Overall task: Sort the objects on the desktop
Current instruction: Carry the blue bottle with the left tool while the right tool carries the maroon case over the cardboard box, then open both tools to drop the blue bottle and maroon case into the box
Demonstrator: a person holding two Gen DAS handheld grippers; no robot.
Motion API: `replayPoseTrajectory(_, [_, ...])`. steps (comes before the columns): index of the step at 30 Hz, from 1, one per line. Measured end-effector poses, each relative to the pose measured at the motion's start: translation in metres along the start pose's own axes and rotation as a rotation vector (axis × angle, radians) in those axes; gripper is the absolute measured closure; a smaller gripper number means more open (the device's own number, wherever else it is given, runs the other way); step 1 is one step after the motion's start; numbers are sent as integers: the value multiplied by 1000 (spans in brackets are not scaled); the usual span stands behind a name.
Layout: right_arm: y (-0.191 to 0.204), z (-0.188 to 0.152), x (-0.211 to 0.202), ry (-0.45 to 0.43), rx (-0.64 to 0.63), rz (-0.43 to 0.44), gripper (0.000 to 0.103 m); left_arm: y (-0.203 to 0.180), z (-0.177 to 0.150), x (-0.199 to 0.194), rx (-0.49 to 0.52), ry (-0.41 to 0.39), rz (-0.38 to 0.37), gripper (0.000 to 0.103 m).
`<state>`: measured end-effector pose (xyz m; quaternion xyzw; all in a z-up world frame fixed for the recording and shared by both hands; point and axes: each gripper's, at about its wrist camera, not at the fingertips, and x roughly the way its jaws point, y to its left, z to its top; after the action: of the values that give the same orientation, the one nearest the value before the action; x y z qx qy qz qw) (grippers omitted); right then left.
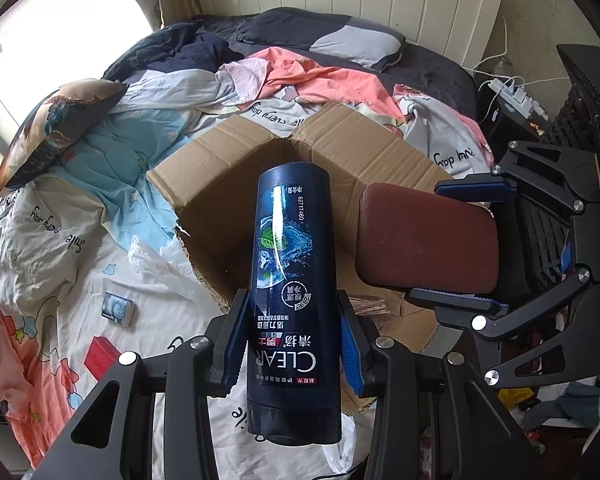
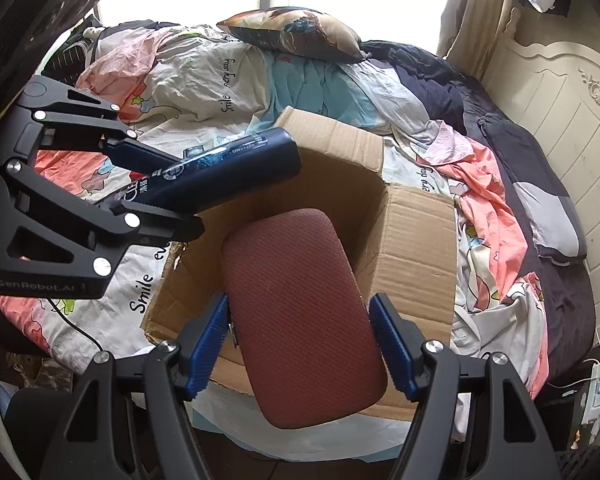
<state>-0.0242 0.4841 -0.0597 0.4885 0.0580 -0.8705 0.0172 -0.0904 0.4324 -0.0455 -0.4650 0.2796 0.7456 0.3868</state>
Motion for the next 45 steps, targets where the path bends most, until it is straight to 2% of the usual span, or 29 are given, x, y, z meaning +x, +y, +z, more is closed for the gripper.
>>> replayPoseTrajectory(12, [-8,-6,22,24,8,3,36,7,-3,33,-16,46,-15,62])
replayPoseTrajectory(27, [-15,-12,41,47,30,-2,36,8,-9,52,-9,74,-13,62])
replayPoseTrajectory(30, [-16,-13,46,65,42,19,35,6,-9,53,0,79,-11,62])
replayPoseTrajectory(34, [-17,-13,43,46,55,18,24,3,-8,53,4,77,-16,62])
replayPoseTrajectory(45, [-17,-16,36,22,63,10,24,-3,-8,56,22,83,-17,62])
